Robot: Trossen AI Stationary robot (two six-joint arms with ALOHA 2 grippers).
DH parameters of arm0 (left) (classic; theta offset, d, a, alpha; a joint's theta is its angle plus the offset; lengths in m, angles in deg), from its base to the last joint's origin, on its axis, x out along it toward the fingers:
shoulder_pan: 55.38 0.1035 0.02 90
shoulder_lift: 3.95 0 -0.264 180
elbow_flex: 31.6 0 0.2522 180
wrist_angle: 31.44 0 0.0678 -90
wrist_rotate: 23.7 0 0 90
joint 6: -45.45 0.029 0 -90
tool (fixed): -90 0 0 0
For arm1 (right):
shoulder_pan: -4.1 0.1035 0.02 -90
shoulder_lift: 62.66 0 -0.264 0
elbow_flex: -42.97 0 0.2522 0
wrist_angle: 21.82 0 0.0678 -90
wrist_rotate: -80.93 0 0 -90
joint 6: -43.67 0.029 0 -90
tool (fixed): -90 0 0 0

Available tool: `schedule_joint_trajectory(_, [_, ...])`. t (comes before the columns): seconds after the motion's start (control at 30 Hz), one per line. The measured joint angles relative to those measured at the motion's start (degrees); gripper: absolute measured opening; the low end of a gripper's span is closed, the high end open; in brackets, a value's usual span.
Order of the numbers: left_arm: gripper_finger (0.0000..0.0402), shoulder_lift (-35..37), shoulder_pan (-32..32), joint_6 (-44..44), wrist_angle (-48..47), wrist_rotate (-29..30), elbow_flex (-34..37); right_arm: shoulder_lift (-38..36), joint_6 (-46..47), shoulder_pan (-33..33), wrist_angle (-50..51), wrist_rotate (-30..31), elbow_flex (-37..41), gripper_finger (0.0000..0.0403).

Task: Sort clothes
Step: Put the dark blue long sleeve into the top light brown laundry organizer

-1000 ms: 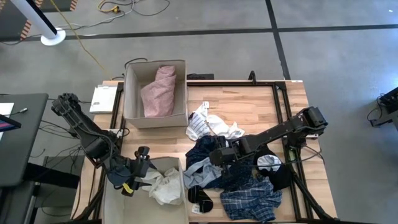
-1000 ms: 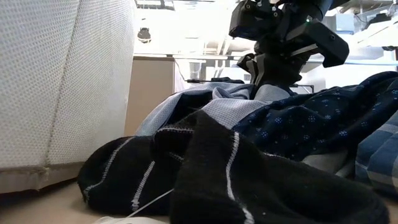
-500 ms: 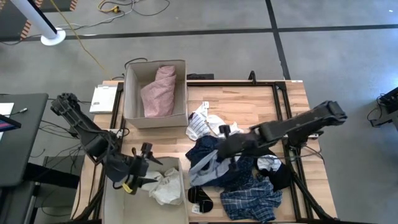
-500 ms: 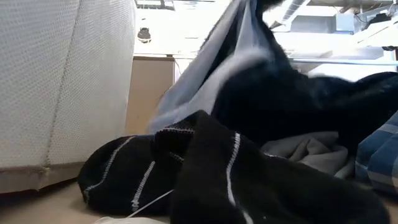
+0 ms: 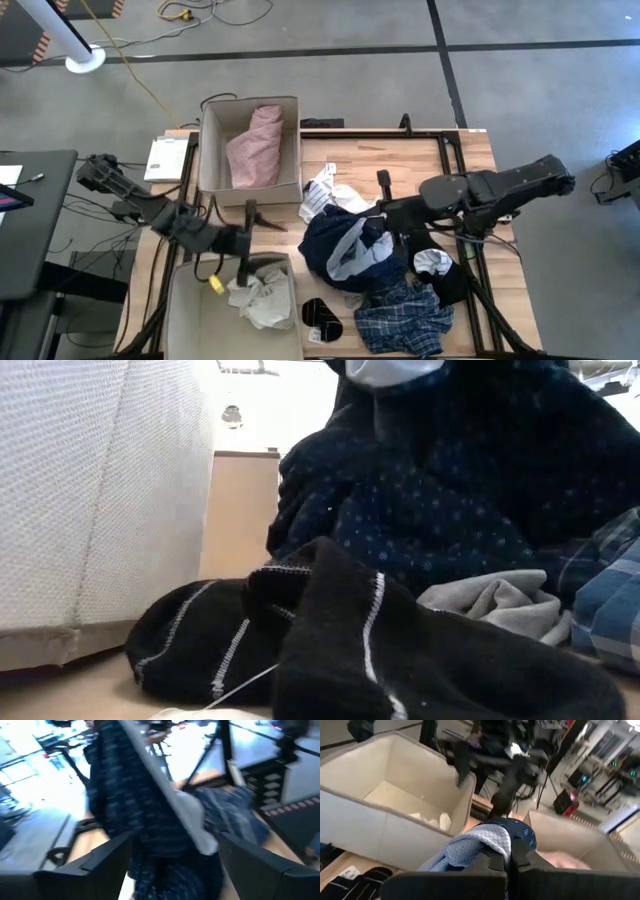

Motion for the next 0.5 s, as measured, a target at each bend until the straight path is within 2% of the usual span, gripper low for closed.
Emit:
schedule_joint_trajectory(0.13, [0.0316, -0.1, 5.8, -1.7, 2.6, -1.4, 0.0, 0.1, -2.6, 1.0, 0.0, 0.0, -2.3, 0.0])
schedule_joint_trajectory(0.33, [0.0338, -3.8, 15.2, -8.1, 5.8, -17.7, 0.0, 0.2, -5.7, 1.6, -0.2, -0.6, -3.9, 0.0])
schedule_joint_trajectory(0.5, [0.0342, -10.6, 18.5, -8.1, 15.5, -27.5, 0.0, 0.2, -6.4, 1.5, -1.2, -3.6, -4.4, 0.0])
